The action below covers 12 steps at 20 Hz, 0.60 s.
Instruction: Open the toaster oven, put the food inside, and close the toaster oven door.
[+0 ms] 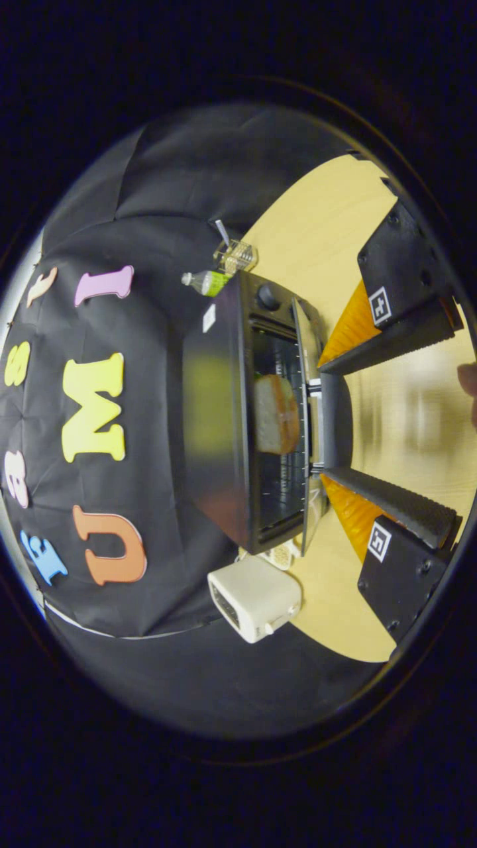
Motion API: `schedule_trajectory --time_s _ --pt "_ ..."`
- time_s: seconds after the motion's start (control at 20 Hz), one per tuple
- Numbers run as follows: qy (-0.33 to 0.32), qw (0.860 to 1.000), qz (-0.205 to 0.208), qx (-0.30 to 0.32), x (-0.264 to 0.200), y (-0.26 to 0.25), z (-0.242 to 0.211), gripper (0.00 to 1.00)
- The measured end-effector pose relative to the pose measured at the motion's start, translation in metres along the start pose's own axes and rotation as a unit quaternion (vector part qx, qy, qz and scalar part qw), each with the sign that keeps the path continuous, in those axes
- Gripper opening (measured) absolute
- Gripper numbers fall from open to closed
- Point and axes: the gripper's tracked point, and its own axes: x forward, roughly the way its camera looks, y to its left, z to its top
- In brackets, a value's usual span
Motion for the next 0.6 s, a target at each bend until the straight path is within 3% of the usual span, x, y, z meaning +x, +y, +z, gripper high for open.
schedule_trajectory --time_s 0.6 --pt "-0.147 0.989 0.023 -0.003 -0.152 -0.017 0.178 0.92"
